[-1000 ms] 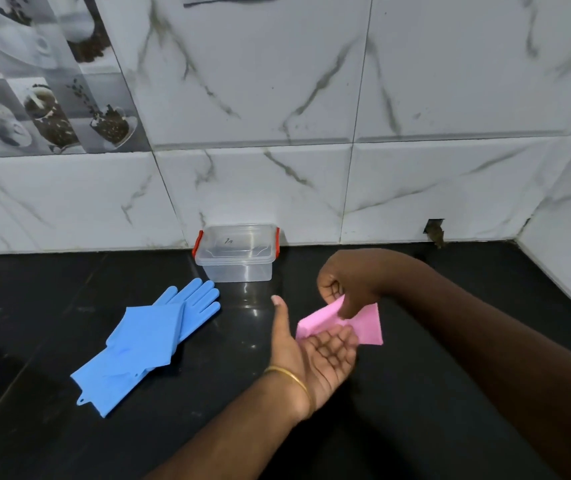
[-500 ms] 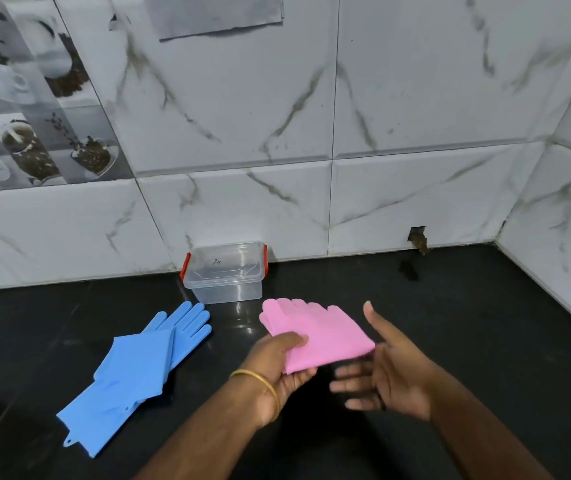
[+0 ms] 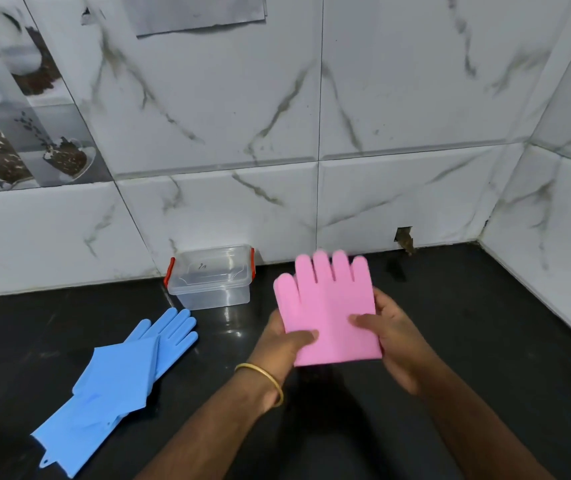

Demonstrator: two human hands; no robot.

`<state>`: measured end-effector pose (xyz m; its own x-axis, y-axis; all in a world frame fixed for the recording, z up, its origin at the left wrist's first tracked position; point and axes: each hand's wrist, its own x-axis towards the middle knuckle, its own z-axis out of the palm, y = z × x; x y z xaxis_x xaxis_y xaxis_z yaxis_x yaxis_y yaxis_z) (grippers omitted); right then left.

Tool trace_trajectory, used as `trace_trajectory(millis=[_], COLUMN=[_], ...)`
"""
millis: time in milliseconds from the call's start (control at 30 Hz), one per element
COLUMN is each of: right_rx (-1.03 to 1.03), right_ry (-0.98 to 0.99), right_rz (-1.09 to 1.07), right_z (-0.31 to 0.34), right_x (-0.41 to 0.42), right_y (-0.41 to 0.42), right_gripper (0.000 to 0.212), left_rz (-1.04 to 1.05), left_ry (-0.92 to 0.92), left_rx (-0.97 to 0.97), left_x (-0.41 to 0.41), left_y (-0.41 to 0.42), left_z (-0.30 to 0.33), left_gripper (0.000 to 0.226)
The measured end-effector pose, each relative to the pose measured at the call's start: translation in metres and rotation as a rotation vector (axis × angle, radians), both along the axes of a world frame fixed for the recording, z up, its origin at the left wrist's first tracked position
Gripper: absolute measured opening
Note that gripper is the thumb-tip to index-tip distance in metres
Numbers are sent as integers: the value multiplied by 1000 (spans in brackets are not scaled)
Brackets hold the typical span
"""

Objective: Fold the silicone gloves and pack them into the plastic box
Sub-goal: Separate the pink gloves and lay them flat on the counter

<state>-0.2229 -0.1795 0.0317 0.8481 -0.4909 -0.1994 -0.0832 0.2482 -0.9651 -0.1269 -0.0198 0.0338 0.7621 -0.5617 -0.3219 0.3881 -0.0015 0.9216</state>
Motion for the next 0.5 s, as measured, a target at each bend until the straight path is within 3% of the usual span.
trace_trajectory(millis=[67,167,267,367,500], right_rx=[-14,-62,-127,-320,-433], right_ry=[-142,-131,23,306,430], right_rz=[-19,-57,-95,-97,-90], right_z=[0,-25,-70,-105,-114], right_x=[2,4,2,0,5], right_y=[-6,-9,-8,-7,-8], right_gripper=[57,54,52,51,48], left_rz=[58,115,113,83,87], left_ry=[0,-5,8,57,112], left_rx=[-46,48,226,397,400], left_x=[8,12,3,-8,-4], left_y=[-8,-22,-28,-26,-29], left_z=[-2,-25,-69,-110,-124], left_gripper=[41,37,41,37,33])
